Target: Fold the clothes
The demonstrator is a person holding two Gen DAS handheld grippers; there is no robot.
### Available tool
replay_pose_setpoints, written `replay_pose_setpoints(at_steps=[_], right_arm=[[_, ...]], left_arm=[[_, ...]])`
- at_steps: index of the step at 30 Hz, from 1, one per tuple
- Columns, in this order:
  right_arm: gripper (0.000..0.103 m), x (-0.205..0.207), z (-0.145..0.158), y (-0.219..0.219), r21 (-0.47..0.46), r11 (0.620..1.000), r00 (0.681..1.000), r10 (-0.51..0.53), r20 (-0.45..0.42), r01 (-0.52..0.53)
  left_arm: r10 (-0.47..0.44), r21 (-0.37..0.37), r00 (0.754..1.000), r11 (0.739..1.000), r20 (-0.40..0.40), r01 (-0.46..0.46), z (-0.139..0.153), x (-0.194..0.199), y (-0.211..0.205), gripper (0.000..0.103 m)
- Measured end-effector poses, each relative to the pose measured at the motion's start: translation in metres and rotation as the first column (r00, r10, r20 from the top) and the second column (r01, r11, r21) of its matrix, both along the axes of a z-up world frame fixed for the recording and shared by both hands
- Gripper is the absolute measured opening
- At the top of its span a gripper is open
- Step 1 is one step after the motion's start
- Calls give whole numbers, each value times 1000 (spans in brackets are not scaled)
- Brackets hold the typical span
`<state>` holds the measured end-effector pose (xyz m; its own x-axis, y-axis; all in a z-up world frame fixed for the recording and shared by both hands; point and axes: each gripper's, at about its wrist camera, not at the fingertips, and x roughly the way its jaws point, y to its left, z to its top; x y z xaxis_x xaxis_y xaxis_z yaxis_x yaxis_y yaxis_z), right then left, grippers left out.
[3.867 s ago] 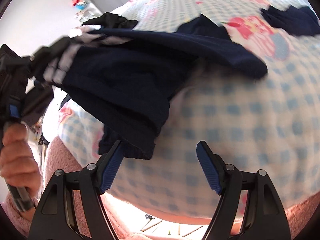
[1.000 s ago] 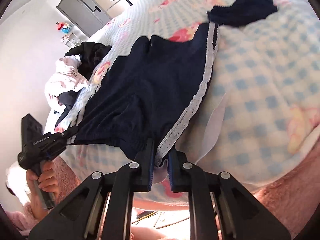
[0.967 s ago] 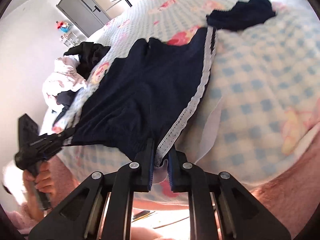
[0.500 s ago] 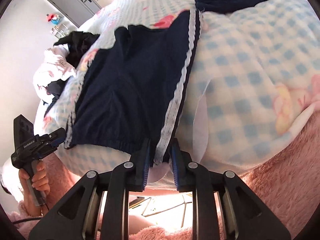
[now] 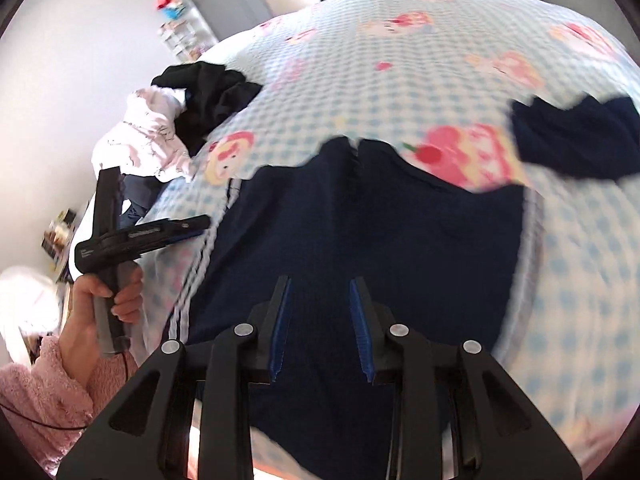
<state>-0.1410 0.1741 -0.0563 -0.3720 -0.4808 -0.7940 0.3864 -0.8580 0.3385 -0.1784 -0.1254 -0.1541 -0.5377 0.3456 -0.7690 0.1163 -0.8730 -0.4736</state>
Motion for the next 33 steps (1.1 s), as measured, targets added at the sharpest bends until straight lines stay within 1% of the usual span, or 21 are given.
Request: replay_pose_setpoints(at_steps=[2, 5, 8, 10, 11, 12, 13, 15, 16, 17, 20, 21, 23, 25, 26, 27, 28, 29, 30, 31, 33], right_arm=[[33, -27, -9, -23, 1, 999, 999, 44, 3, -44], [33, -60, -30, -57, -6, 995, 994, 99, 36, -99], [33, -85, -60, -75, 172, 981, 996, 82, 41, -88], [29, -95, -72, -68, 231, 972, 998, 31, 47, -41], [28, -97, -74, -59, 235, 972, 999, -1, 46, -10], [22, -96, -74, -53, 232, 973, 999, -13, 45, 2], [21, -95, -74, -48, 230, 973, 999, -25, 44, 15], [21, -92, -75, -37, 226, 973, 998, -50, 42, 39], [21, -90, -75, -31, 224, 973, 997, -62, 41, 51], [21, -89, -75, -26, 221, 973, 996, -74, 41, 63], [22, -86, -73, -20, 214, 974, 995, -88, 36, 78], [23, -86, -72, -19, 205, 975, 995, -91, 38, 82], [24, -84, -67, -17, 176, 981, 996, -90, 29, 84], [29, -80, -61, -16, 167, 983, 997, -82, 2, 80], [32, -79, -58, -18, 169, 983, 997, -75, -11, 75], [35, -79, -57, -20, 167, 984, 998, -66, -16, 68], [35, -78, -56, -22, 165, 985, 998, -57, -20, 60], [35, -79, -56, -23, 165, 985, 999, -51, -15, 53], [35, -80, -58, -25, 172, 984, 999, -51, -8, 52], [35, -81, -59, -25, 175, 983, 999, -54, 0, 53], [35, -82, -60, -24, 169, 984, 998, -62, 8, 60]], left_arm=[[8, 23, 999, 1000, -40, -7, -1, 3, -2, 37], [4, 43, 999, 999, -53, -2, -8, 6, -10, 37], [-36, -5, 998, 999, -56, 36, -9, 4, -10, 32], [-68, -45, 996, 997, -59, 65, -9, 3, -7, 32], [-84, -67, 995, 995, -59, 80, -9, 3, -5, 32], [-105, -103, 993, 990, -57, 99, -9, 1, 2, 32], [-127, -137, 990, 983, -54, 119, -8, -1, 9, 32], [-200, -177, 978, 966, -57, 187, -2, -8, 27, 32], [-231, -179, 971, 960, -69, 215, 2, -11, 35, 32], [-257, -171, 963, 956, -82, 240, 6, -15, 43, 32], [-324, -89, 937, 945, -134, 314, 18, -21, 60, 32], [-340, -45, 924, 940, -177, 337, 24, -17, 63, 32], [-366, -10, 891, 926, -268, 378, 39, -6, 69, 35], [-390, -92, 883, 921, -260, 379, 41, -4, 77, 44], [-400, -128, 882, 917, -250, 379, 41, -4, 81, 44], [-393, -134, 895, 918, -210, 372, 33, -10, 82, 44], [-376, -119, 912, 925, -167, 360, 24, -17, 79, 44], [-364, -92, 921, 931, -138, 354, 16, -22, 76, 44], [-364, -71, 922, 931, -131, 357, 11, -25, 74, 44], [-367, -70, 919, 930, -145, 361, 11, -23, 74, 44], [-399, -87, 895, 917, -200, 389, 21, -13, 76, 45]])
